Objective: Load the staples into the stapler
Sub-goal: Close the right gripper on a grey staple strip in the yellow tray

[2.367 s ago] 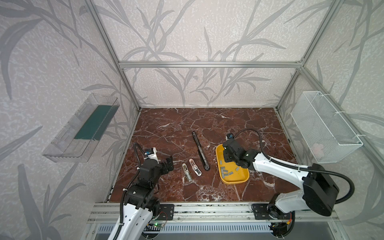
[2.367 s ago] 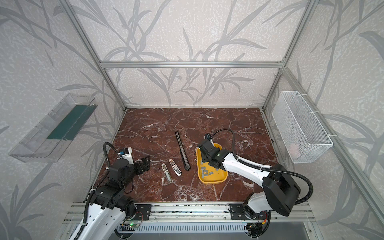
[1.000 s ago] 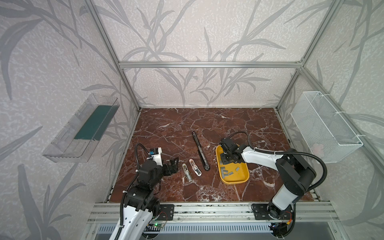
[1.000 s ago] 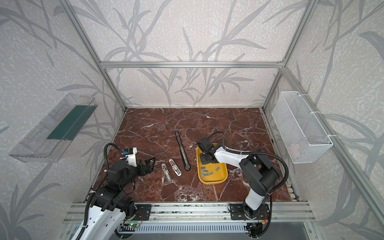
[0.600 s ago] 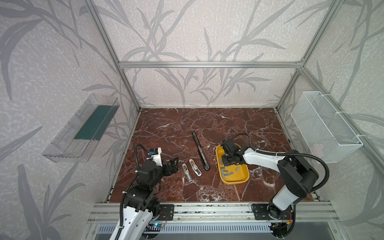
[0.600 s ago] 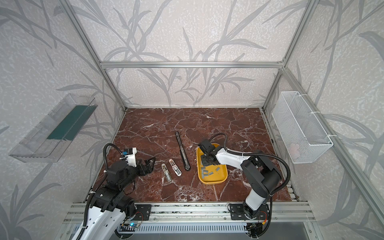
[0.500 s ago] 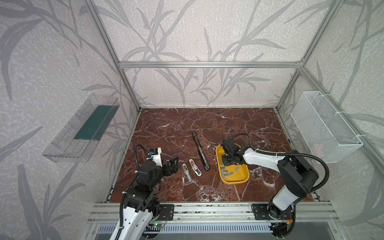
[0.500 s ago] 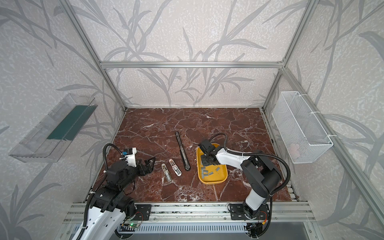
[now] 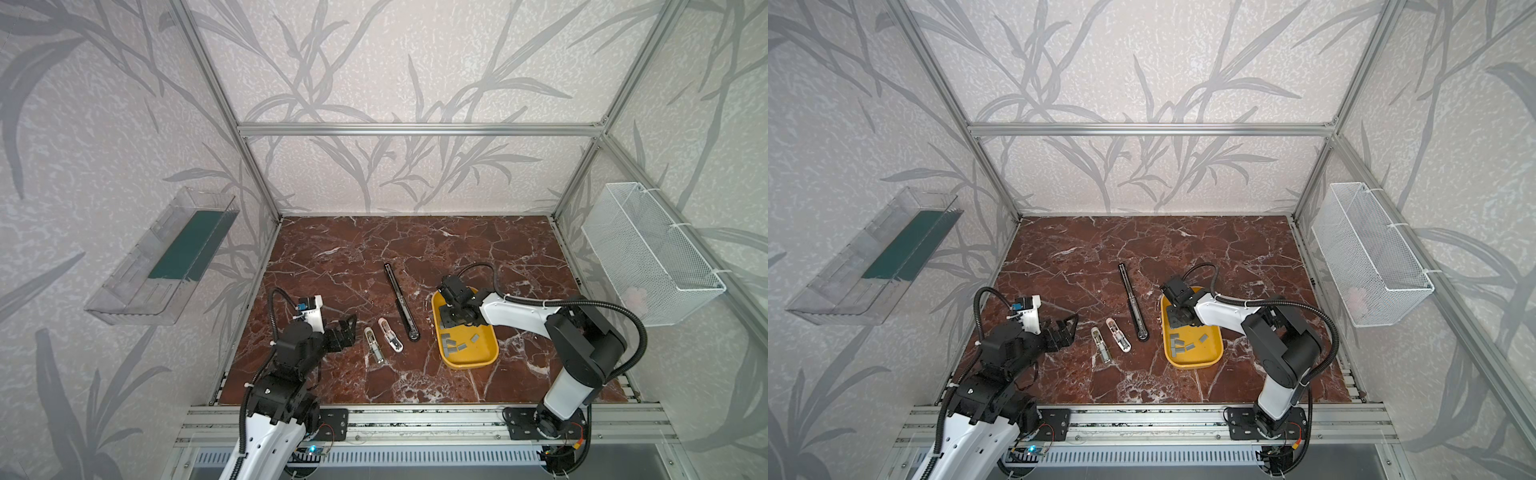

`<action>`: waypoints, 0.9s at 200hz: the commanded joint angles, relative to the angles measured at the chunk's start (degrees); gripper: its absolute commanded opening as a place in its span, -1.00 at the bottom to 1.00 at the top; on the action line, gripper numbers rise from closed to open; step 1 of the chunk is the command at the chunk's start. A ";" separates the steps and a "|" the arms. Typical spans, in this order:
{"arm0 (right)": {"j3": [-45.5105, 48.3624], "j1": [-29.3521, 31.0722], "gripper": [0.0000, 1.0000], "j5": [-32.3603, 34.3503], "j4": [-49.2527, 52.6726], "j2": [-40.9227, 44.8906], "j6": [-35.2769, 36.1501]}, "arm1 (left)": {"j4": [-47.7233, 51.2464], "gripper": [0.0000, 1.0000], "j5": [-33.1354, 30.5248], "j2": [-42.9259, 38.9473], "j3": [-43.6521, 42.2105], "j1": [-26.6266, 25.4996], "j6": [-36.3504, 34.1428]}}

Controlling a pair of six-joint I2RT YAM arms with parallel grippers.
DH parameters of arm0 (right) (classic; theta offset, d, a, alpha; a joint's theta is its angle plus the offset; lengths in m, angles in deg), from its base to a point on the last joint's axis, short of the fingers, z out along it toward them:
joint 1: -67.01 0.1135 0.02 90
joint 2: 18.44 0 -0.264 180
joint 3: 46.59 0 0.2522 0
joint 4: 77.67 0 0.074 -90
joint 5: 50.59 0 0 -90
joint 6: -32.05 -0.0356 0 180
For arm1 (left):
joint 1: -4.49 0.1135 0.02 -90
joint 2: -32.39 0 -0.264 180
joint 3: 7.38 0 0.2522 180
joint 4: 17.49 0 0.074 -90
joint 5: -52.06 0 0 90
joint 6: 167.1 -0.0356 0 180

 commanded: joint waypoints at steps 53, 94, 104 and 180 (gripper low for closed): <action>1.63 0.08 -0.66 0.25 2.19 -1.62 -0.36 | 0.35 0.98 -0.94 -0.70 -0.74 0.04 0.08; 3.50 0.09 -0.41 -0.83 2.04 0.92 -0.36 | 0.43 0.98 -0.83 -0.74 -0.73 0.04 0.10; 4.10 0.13 -0.40 -0.99 1.88 1.74 -0.27 | 0.43 0.98 -0.74 -0.81 -0.71 0.04 0.07; 4.66 0.16 -0.60 -0.27 1.18 1.66 -0.45 | 0.71 0.98 -0.88 -1.26 -0.81 0.04 0.19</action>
